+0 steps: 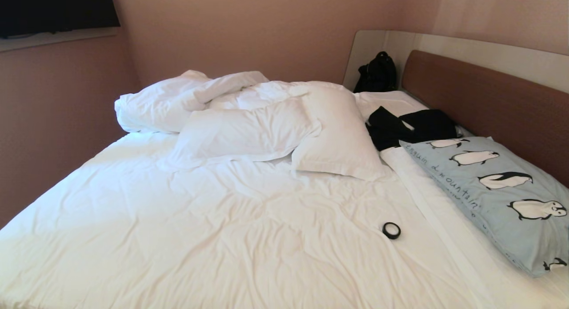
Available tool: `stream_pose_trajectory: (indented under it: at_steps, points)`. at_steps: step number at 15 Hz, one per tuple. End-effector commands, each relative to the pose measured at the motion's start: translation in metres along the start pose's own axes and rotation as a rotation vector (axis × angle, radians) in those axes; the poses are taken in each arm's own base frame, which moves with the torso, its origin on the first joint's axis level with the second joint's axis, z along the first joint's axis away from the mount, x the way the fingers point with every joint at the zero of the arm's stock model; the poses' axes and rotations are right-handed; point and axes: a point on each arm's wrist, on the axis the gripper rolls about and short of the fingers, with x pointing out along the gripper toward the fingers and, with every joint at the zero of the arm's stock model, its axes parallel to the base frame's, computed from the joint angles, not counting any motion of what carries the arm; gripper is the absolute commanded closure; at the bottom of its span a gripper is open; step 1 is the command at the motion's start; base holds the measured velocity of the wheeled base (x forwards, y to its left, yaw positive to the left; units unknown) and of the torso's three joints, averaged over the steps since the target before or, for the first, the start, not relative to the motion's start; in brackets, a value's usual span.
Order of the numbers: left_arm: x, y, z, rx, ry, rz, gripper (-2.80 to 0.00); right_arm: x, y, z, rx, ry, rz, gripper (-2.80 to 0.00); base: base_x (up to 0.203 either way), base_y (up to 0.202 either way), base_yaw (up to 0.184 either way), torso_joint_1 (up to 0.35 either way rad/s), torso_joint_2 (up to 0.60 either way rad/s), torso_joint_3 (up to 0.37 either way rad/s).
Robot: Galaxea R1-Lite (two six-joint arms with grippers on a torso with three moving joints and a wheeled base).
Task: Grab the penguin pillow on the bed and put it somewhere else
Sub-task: Pick up the pillow
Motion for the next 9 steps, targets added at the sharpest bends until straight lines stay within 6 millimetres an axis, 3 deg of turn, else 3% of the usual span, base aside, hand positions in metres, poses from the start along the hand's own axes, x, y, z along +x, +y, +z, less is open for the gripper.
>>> stream_pose_trajectory:
  at_steps: [1, 9]
  points:
    - [0.0001, 0.0, -0.0004, 0.0, 0.001, 0.0, 0.0, 0.0001, 0.0, 0.0002, 0.001, -0.001, 0.002, 0.0, 0.0, 0.0, 0.0, 0.0, 0.0, 0.0]
    - [0.0001, 0.0, -0.0004, -0.003, 0.001, 0.0, 0.0, -0.0013, -0.0002, 0.0036, -0.013, -0.004, -0.003, 0.0, 0.0, 0.0, 0.0, 0.0, 0.0, 0.0]
